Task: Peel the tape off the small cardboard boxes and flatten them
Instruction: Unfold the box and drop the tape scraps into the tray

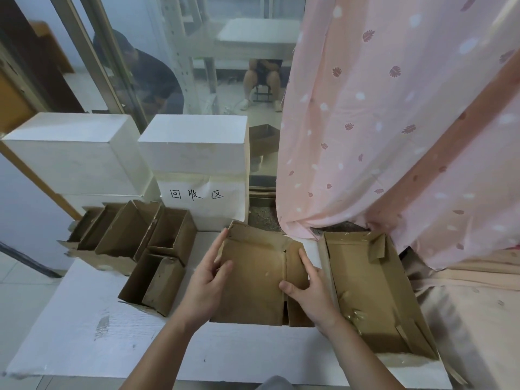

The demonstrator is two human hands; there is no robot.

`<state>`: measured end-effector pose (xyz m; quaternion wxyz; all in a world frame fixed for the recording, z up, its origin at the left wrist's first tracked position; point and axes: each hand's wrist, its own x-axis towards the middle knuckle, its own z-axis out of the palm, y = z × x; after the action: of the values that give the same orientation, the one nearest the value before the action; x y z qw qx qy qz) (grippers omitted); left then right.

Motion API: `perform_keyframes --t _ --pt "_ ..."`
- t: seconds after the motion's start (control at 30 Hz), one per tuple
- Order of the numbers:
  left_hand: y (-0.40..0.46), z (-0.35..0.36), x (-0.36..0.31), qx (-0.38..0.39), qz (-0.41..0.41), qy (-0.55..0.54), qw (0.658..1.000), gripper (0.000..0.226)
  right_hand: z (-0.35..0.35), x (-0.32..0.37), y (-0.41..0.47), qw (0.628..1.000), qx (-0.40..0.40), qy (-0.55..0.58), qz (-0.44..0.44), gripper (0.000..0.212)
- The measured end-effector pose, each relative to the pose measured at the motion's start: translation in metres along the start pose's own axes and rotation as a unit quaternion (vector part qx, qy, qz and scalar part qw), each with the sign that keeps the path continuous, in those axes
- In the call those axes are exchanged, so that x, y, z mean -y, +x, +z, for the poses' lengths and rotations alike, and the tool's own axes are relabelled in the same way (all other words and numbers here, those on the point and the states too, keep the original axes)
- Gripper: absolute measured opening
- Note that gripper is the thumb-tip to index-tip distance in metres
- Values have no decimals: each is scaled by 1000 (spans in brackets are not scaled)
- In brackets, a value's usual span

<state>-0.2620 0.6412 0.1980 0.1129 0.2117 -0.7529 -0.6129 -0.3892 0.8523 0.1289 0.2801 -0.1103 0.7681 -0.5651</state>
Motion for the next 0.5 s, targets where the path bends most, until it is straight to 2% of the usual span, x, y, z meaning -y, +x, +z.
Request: perform_keyframes --t 0.13,0.27,0.37,0.5 --pt "5 -20 12 2 -26 21 999 67 -3 -2 6 998 49 45 -4 89" --pt "6 -39 10 42 -42 17 998 65 3 3 10 996 69 54 -19 95" --pt "8 -53 12 45 -73 40 995 68 12 10 11 997 61 31 -33 103" --pt "11 -64 19 50 -104 84 990 89 27 21 11 996 41 -22 -70 103"
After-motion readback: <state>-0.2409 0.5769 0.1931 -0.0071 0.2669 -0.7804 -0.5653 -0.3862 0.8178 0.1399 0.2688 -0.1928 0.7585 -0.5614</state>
